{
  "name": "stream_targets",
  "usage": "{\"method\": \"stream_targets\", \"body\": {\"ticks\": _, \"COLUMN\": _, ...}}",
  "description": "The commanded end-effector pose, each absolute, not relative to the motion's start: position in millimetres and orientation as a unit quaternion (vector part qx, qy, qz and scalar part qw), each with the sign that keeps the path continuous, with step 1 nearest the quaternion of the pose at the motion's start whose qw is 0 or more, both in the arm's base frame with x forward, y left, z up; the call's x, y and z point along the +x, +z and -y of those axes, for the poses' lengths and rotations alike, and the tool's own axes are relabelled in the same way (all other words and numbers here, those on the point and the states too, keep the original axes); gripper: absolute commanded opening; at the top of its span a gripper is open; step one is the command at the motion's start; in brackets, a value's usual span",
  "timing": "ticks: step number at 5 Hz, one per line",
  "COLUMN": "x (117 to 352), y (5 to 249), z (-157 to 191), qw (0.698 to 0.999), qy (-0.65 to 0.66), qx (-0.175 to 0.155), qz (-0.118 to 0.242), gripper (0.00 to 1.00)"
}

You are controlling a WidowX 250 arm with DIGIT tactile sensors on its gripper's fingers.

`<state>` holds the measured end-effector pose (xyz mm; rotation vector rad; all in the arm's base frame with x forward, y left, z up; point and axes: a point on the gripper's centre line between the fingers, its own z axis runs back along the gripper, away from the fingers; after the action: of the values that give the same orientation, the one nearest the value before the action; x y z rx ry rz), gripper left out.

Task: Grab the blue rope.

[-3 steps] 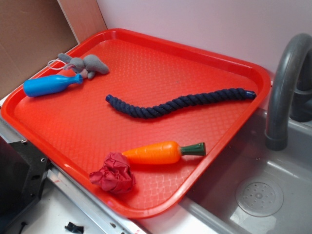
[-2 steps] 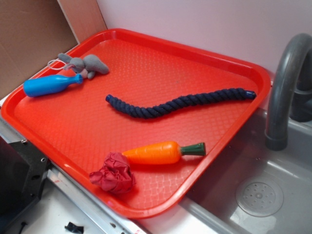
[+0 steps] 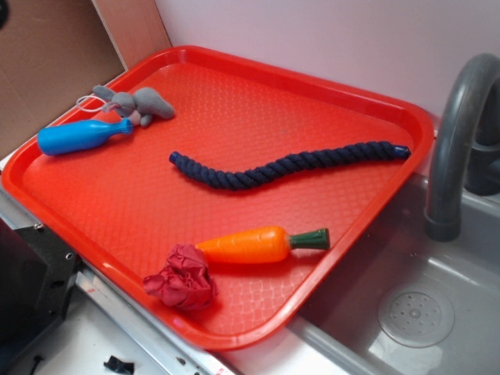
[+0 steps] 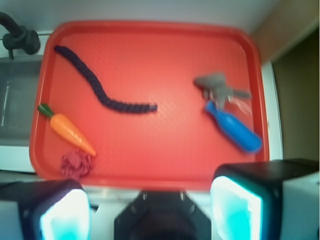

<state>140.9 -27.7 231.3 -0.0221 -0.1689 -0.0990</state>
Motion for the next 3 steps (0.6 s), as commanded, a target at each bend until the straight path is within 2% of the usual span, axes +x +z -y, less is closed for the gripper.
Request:
{"method": "stream_targets", "body": {"ticks": 1, "x": 189.0, "y": 207.3, "z": 60.4, "qw": 0.979, "qy": -0.169, "qx": -0.030, "qz": 0.113, "gripper": 1.00}}
{"method": "stream_targets", "body": {"ticks": 2, "x": 222.5, "y": 176.8, "z": 83.6, "qw": 0.968, "qy": -0.208, "qx": -0.072, "qz": 0.121, "gripper": 1.00}}
{"method": "stream_targets", "body": {"ticks": 3, "x": 248.9, "y": 138.0, "z": 102.1, "qw": 0.963, "qy": -0.242, "qx": -0.086, "qz": 0.081, "gripper": 1.00}}
